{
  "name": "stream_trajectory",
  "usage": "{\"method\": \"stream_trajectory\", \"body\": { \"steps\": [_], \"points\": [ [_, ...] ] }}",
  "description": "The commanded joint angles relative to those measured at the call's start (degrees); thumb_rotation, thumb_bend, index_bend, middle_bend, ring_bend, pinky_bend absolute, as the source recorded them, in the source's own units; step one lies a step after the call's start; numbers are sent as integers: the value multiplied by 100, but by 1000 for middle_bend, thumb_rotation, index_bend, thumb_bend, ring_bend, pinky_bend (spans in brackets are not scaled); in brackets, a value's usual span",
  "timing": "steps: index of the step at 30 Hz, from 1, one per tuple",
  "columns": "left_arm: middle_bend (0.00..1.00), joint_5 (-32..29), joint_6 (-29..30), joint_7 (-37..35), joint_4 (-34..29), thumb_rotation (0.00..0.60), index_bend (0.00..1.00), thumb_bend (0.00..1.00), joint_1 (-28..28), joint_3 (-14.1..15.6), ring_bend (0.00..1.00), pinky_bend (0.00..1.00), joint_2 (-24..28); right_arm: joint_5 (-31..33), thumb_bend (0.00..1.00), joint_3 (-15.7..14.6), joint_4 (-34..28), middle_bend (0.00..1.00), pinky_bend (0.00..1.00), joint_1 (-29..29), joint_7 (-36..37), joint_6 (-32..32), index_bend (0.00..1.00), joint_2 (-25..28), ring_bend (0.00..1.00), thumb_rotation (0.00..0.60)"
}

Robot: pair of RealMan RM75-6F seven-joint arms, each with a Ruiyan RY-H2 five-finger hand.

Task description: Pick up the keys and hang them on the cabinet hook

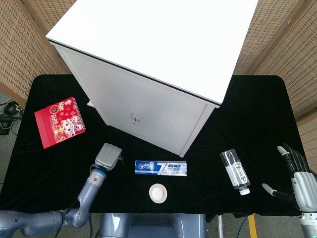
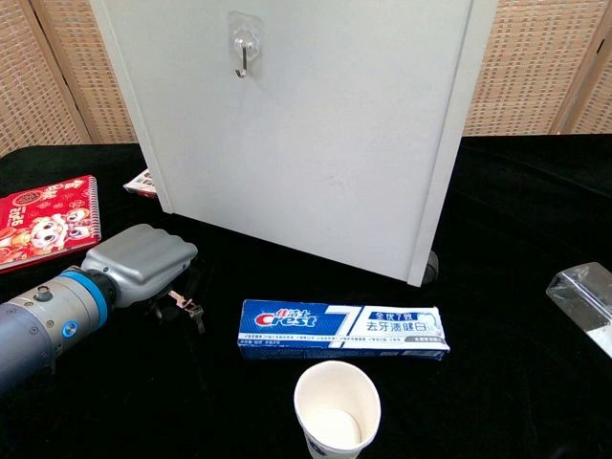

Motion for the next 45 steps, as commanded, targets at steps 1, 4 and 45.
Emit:
{"method": "stream_trajectory", "body": {
  "steps": [1, 4, 45],
  "points": [
    [877, -9, 7, 9, 44, 600, 488, 367, -25, -7, 830, 741, -41, 9, 89, 4, 4, 0, 0, 5, 8, -10, 0, 0, 0, 600],
    [877, -52, 2, 44, 112, 600, 488, 367, -57, -15, 831, 741, -108, 22, 89, 11, 13, 0, 0, 5, 46, -12, 0, 9, 0, 600],
    [877, -158, 102, 140, 378, 600, 550, 449, -170, 14, 831, 741, -354, 16, 89, 14, 28, 0, 0, 4, 99, -17, 0, 15, 0, 600]
  ]
}}
